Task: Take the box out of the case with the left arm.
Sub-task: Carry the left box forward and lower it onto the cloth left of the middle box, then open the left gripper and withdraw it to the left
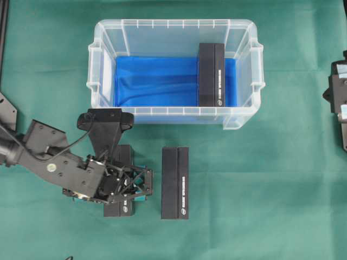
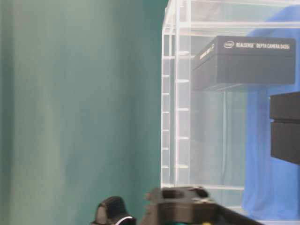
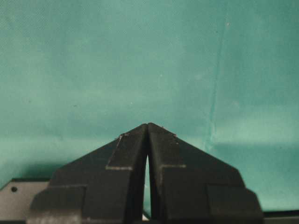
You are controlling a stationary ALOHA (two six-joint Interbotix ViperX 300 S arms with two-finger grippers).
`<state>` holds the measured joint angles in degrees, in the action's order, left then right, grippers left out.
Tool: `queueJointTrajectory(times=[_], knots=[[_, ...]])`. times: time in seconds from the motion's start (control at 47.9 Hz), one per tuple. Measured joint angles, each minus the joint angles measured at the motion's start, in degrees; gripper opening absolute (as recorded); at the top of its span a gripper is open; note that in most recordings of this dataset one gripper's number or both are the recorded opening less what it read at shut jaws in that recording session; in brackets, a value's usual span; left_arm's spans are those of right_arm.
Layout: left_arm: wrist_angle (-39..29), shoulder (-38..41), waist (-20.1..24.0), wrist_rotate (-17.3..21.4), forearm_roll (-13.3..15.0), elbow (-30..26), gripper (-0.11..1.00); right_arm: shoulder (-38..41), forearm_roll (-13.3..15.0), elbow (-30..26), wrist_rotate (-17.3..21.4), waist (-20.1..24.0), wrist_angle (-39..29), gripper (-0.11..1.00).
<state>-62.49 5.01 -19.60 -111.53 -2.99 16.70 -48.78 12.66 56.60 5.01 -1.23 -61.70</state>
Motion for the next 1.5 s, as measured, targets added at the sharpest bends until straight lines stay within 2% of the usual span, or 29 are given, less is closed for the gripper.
queueJointTrajectory(times=[0.209, 0.397, 0.543, 0.814, 1.127, 1.315, 1.503], knots=[[-1.58, -5.45, 1.23, 0.00, 0.00, -1.93, 0.95, 0.00, 0.00, 0.00, -0.09, 0.00, 0.00, 0.07], [-5.63, -10.11, 2.46, 0.09, -0.18, -4.31, 0.94, 0.00, 0.62, 0.00, -0.09, 0.00, 0.00, 0.07], [-8.53, -11.34, 2.81, 0.35, -0.35, -5.71, 0.94, 0.00, 0.79, 0.00, -0.09, 0.00, -0.09, 0.07], [-9.40, -11.43, 2.72, 0.44, -0.53, -5.80, 0.94, -0.09, 0.88, 0.00, -0.09, 0.00, 0.00, 0.07], [-13.36, -16.52, -1.23, 0.35, -0.44, -0.09, 0.94, 0.09, 1.23, 0.00, -0.09, 0.00, 0.00, 0.07], [-13.89, -21.97, -1.93, 0.35, -0.44, 3.96, 0.93, 0.09, 1.32, 0.00, 0.00, 0.00, 0.00, 0.07], [-13.89, -24.43, -1.14, 1.05, -0.53, 5.62, 0.93, 0.09, 1.32, 0.00, 0.09, 0.00, 0.00, 0.07]])
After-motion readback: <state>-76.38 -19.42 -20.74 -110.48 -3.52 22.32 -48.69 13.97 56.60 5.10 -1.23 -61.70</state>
